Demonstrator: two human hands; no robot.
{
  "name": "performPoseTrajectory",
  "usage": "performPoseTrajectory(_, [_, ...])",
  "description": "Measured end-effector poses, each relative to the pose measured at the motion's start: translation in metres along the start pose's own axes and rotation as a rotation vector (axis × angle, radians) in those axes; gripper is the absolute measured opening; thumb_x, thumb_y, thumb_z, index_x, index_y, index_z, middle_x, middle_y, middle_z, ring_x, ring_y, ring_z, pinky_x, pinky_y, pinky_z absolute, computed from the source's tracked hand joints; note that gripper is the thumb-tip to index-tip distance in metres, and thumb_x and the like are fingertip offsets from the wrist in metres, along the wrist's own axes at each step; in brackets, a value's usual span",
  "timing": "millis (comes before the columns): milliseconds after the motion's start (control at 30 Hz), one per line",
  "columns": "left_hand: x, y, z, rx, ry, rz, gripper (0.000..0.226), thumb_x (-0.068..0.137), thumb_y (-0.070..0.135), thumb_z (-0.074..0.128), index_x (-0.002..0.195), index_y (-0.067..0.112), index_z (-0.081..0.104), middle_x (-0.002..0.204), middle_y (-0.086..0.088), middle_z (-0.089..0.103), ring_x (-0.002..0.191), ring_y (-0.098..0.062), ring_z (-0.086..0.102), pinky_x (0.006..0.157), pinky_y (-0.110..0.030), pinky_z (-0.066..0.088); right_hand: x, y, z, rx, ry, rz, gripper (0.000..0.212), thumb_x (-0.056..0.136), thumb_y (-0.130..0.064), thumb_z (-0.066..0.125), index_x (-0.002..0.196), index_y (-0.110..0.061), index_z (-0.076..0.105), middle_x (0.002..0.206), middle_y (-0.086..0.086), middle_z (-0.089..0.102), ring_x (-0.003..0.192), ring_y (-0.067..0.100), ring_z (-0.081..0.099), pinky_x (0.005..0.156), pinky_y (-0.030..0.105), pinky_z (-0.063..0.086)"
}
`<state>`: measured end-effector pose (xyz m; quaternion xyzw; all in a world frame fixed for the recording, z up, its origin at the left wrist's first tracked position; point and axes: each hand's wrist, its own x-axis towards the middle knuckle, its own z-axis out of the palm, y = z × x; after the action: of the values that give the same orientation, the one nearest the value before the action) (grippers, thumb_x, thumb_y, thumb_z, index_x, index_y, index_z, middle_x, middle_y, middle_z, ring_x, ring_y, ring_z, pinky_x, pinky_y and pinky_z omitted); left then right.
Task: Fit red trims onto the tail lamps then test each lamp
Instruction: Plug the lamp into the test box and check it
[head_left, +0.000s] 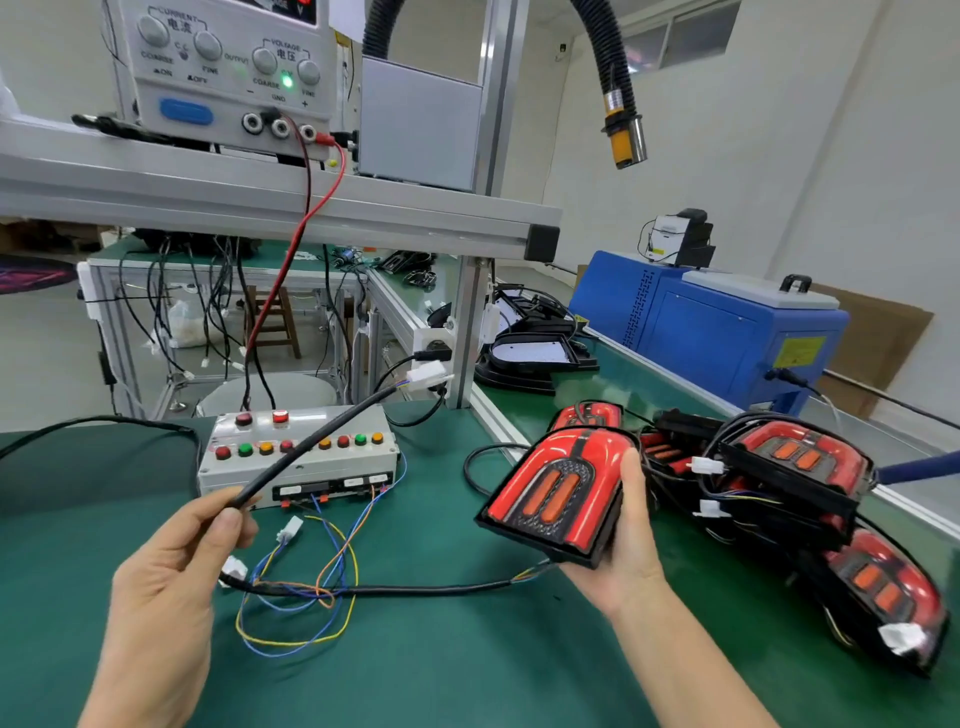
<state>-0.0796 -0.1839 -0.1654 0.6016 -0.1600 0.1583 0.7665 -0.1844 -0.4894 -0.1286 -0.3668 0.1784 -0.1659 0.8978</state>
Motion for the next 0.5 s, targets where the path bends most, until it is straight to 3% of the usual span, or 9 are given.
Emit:
performPoseTrajectory(67, [-0.003,0.006,0.003,-0.002,-0.009,-0.007,0.032,0.091,0.011,0.054,0.094,0.037,0.072,0.080,0.013,0.070,0.075,0.003,0.060,0.078,-0.008,0.047,0.002,-0.001,-0.010,-0.053,-0.015,0.052,0.080,0.061,-0.072,0.067,0.115,-0.014,0.072,0.120,0.014,0.068,0.106,0.030,0.068,0.093,0.048,0.050])
performPoseTrajectory(133, [-0.006,0.011,0.005,0.018,-0.009,-0.015,0.038,0.092,0.007,0.053,0.091,0.040,0.073,0.075,0.012,0.069,0.073,0.003,0.059,0.073,-0.007,0.046,0.005,-0.003,-0.017,-0.113,-0.002,0.094,0.069,0.068,-0.070,0.065,0.109,-0.014,0.075,0.117,0.015,0.069,0.101,0.030,0.070,0.085,0.046,0.055])
performPoseTrajectory(233, [-0.009,0.018,0.009,0.024,-0.013,-0.036,0.043,0.093,0.004,0.052,0.086,0.042,0.073,0.071,0.012,0.068,0.071,0.004,0.059,0.071,-0.004,0.045,0.010,-0.009,-0.024,-0.241,0.074,0.130,0.063,0.075,-0.060,0.065,0.114,-0.011,0.069,0.111,0.018,0.071,0.094,0.032,0.072,0.069,0.044,0.059])
performPoseTrajectory(400, [-0.017,0.029,0.016,0.031,-0.044,-0.044,0.050,0.092,-0.001,0.051,0.082,0.043,0.073,0.068,0.012,0.066,0.068,0.006,0.059,0.071,-0.002,0.045,0.019,-0.027,-0.030,-0.554,0.177,0.150,0.060,0.073,-0.051,0.070,0.112,-0.006,0.067,0.103,0.019,0.073,0.093,0.035,0.071,0.082,0.047,0.056])
performPoseTrajectory(500, [-0.023,0.032,0.019,0.072,-0.086,-0.035,0.050,0.092,0.000,0.052,0.083,0.045,0.072,0.072,0.013,0.068,0.070,0.007,0.060,0.068,-0.002,0.044,0.026,-0.039,-0.035,-0.786,0.166,0.182,0.057,0.083,-0.053,0.062,0.111,-0.003,0.068,0.101,0.019,0.073,0.095,0.034,0.071,0.088,0.047,0.054])
